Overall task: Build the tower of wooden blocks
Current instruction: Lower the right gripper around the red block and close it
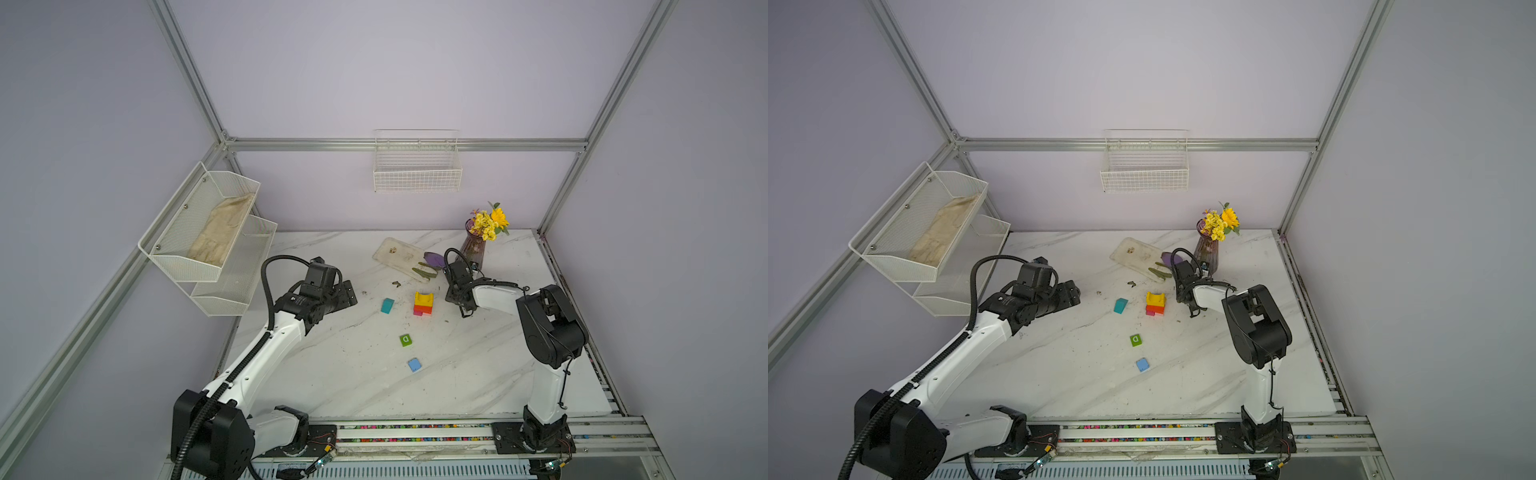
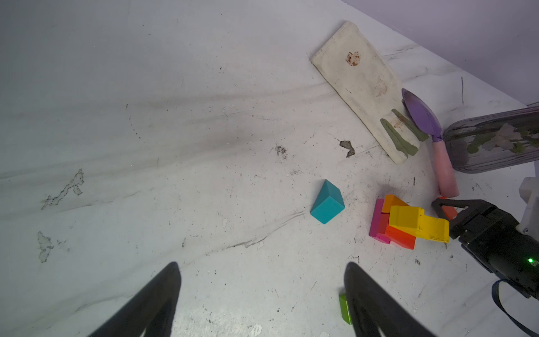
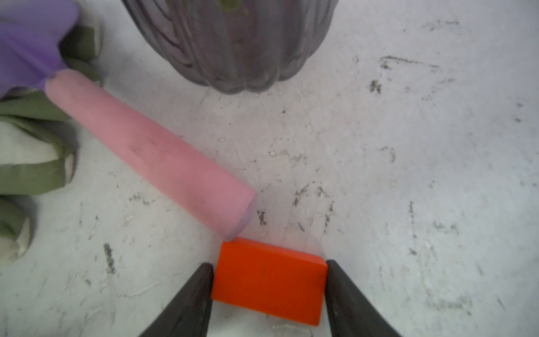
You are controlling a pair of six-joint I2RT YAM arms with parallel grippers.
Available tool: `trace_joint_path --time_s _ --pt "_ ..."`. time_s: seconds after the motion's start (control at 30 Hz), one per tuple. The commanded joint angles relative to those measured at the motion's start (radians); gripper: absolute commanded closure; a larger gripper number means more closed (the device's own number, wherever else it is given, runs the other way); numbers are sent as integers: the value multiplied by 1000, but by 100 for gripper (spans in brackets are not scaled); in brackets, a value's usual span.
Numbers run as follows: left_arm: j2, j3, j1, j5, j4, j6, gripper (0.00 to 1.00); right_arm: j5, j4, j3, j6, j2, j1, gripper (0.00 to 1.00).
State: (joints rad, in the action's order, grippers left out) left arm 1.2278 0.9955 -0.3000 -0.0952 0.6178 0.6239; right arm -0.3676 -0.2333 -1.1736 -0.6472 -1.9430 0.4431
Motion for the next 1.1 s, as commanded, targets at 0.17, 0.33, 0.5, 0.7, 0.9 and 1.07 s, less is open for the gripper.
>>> trace_joint_path --time_s 0.17,0.33,0.5,0.7,0.9,1.07 --pt "-27 -60 16 101 -70 -43 14 18 -19 13 27 19 -3 51" --pt "-81 -104 53 17 -46 -33 15 30 -42 53 60 161 -1 56" --pt "-203 -203 121 -277 25 32 11 54 -97 68 83 319 37 57" --pt "-313 -301 144 -435 11 91 0 49 -221 -23 86 376 164 61" --pt "-283 -312 145 -304 -65 7 0 54 -258 -105 62 302 268 62" --pt "-287 -313 145 -307 -56 14 0 78 -278 -172 58 193 288 62"
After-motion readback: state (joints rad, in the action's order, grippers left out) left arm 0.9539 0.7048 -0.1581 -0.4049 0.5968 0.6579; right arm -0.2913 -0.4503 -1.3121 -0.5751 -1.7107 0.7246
